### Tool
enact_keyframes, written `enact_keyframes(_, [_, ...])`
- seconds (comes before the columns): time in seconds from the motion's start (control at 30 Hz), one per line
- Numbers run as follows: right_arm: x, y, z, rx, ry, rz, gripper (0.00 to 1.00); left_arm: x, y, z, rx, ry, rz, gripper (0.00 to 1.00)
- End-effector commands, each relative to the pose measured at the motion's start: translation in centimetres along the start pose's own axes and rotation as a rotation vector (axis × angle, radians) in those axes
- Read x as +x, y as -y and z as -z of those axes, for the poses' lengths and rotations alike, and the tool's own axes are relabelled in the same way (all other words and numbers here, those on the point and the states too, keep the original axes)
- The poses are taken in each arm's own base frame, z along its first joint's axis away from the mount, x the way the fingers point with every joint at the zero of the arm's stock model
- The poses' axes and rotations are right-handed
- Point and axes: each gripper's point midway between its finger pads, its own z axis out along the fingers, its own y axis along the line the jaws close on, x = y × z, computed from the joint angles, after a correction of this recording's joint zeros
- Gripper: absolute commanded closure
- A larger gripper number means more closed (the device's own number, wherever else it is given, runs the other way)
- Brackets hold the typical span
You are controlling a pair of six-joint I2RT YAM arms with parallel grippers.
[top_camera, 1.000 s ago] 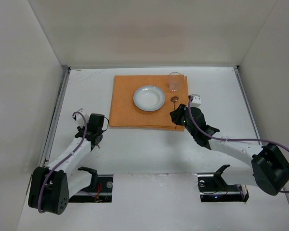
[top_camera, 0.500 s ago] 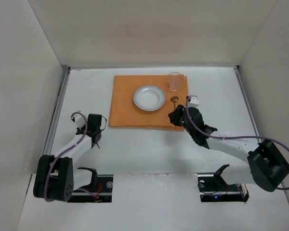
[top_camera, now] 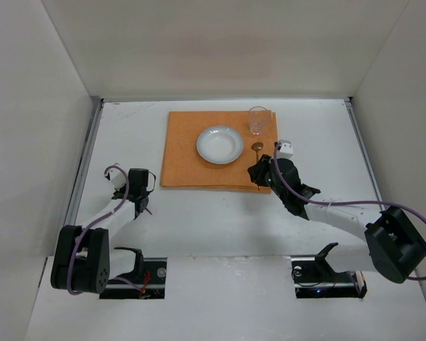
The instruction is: Set the dinner table for one person
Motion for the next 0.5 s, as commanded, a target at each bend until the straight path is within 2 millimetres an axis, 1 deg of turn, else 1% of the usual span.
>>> enact_keyframes(0.0, [-1.7,-1.2,0.1,-0.041,0.059,-0.021,0.66,-1.0,0.5,1.0,0.039,0.025,0.004,0.97])
enact_keyframes(0.07, [-1.4,-1.1,-0.1,-0.037,0.044,-0.022,0.67,-2.9,1.7,2.3,0.083,0.069,-0.005,0.98])
enact_keyframes(0.13, [-1.5,-1.2,0.0,-0.038,0.048,-0.014,0.67,-5.4,3.5,4.0,0.145,0.13,-0.02,0.98])
enact_keyframes(0.2, [-1.6,-1.2,0.0,-0.037,0.055,-0.018,0.67,-7.5,6.0,6.0,0.22,0.178,-0.029,0.98])
enact_keyframes(0.27, [-1.4,-1.0,-0.2,-0.036,0.045,-0.024,0.67,-8.6,9.0,7.8,0.308,0.2,-0.06,0.97])
enact_keyframes(0.3, [-1.3,-1.0,-0.1,-0.035,0.043,-0.023,0.67,-9.0,10.7,8.7,0.352,0.208,-0.083,0.97])
enact_keyframes(0.37, [-1.6,-1.0,0.0,-0.035,0.056,-0.024,0.66,-8.6,14.6,10.2,0.468,0.202,-0.129,0.97])
enact_keyframes(0.43, [-1.7,-0.9,0.1,-0.031,0.061,-0.027,0.66,-7.7,18.3,11.0,0.584,0.195,-0.206,0.97])
enact_keyframes(0.47, [-1.7,-0.7,0.0,-0.027,0.061,-0.029,0.66,-6.9,19.9,11.2,0.633,0.193,-0.262,0.97])
